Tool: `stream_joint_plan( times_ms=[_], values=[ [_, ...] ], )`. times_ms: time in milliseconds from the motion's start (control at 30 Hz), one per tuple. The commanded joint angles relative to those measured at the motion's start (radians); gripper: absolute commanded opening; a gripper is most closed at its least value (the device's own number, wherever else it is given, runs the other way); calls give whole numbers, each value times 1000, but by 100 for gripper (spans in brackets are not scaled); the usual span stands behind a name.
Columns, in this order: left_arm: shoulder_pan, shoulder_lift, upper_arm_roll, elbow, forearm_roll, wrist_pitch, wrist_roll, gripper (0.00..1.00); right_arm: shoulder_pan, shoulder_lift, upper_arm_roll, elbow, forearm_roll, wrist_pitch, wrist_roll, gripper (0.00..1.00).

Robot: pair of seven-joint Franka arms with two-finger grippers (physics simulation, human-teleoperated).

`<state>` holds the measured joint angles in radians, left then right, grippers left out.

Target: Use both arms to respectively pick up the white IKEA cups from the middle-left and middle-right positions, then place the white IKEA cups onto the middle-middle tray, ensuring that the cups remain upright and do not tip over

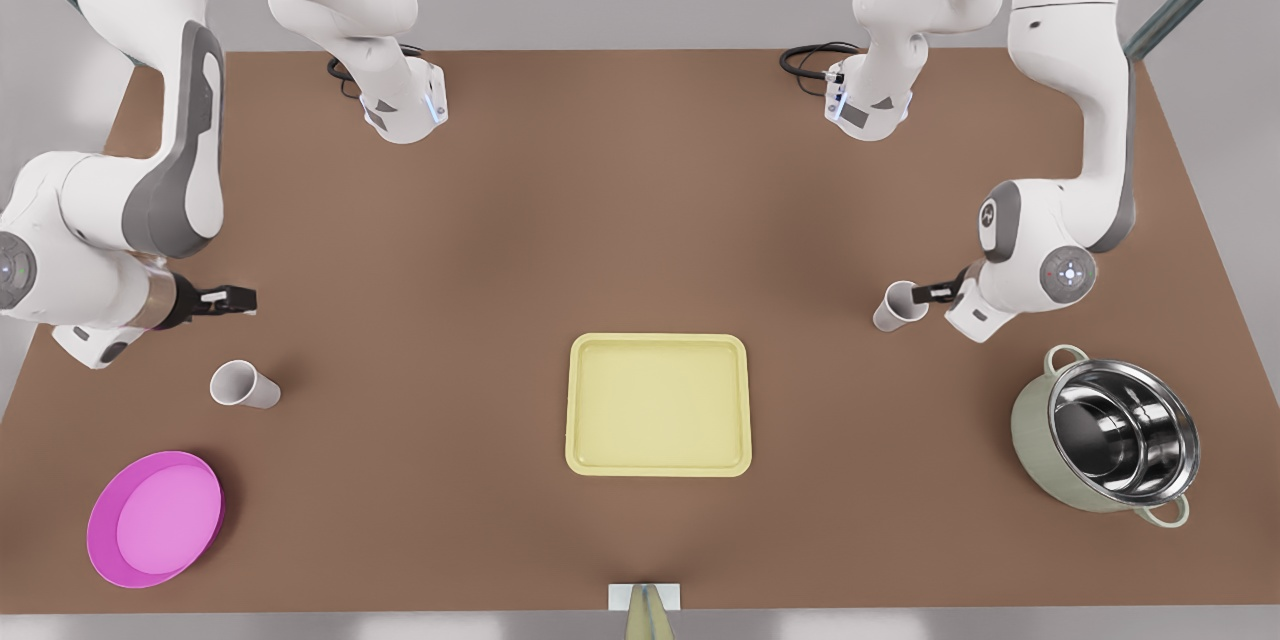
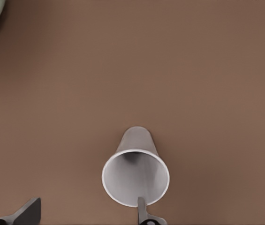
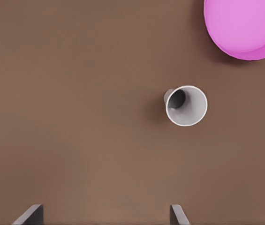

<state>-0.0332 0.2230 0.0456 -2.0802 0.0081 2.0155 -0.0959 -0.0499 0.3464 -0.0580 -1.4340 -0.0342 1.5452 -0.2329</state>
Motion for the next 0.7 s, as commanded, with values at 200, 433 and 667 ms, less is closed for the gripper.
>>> stream_joint_plan(
  times_ms=[200, 433, 667],
  values=[
    [18, 56, 2, -89, -5, 267, -1, 100, -99, 200, 0, 72, -1, 227, -32, 100],
    [18, 88, 0, -93, -59, 264, -1, 100, -145, 287, 0, 122, -1, 286, -39, 100],
    [18, 87, 0, -93, -93, 252, -2, 29, -186, 352, 0, 124, 4, 355, -66, 100]
  ],
)
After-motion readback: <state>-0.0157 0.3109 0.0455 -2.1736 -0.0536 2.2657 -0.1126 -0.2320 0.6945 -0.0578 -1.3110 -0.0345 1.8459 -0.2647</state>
